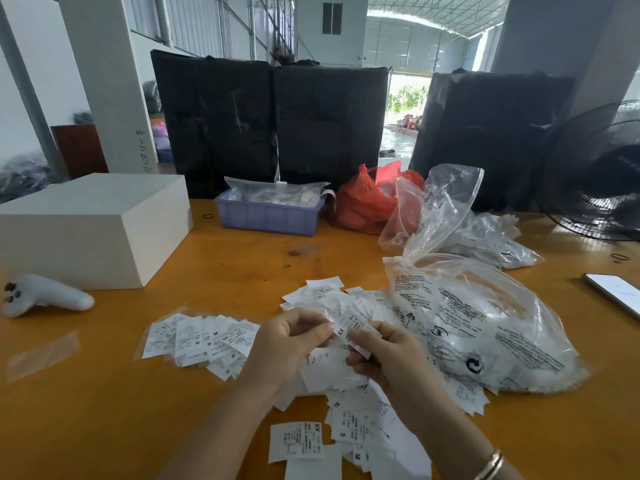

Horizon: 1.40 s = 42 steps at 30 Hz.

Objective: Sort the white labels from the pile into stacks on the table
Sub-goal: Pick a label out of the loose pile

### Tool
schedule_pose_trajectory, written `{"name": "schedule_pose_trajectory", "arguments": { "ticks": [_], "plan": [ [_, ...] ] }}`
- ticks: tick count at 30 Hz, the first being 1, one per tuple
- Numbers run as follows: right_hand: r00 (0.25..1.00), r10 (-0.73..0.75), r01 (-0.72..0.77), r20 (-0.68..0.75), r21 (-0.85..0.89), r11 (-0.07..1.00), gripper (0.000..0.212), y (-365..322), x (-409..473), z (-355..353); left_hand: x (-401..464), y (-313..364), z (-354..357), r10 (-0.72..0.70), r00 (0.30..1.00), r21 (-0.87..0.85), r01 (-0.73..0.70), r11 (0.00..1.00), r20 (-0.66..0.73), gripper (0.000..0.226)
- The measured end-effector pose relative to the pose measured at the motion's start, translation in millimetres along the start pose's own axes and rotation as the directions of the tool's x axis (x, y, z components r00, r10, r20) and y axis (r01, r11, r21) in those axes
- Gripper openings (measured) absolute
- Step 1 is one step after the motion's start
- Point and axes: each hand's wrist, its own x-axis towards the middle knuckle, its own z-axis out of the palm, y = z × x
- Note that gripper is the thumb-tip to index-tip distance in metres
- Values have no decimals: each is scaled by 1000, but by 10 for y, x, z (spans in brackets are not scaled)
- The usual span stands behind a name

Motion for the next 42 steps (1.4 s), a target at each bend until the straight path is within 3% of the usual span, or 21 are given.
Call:
{"name": "schedule_pose_trajectory", "arguments": {
  "ticks": [7,11,17,23,28,34,42],
  "plan": [
    [996,-90,87,-11,-174,981,9,48,-26,63,-2,3,13,-82,993,-85,74,994,-89,8],
    [989,-134,123,-64,-154,980,10,32,-18,53,-12,7,28,-79,993,-72,73,995,-93,8],
    [995,-69,80,65,-180,980,8,50,-32,74,-25,7,53,-88,990,-66,81,995,-112,7],
    [992,-67,95,103,-292,952,9,36,-28,30,-17,16,29,-164,980,-187,141,972,-116,9],
    [992,-114,122,46,-238,964,27,14,-27,18,-19,31,23,-186,978,-209,163,964,-96,11],
    [993,-113,109,-19,-134,985,20,11,-20,-16,-15,27,13,-195,976,-223,170,960,-93,15],
    [988,-152,148,5,-269,952,22,38,-28,38,-59,74,25,-225,974,-326,202,924,-33,12]
  ]
}}
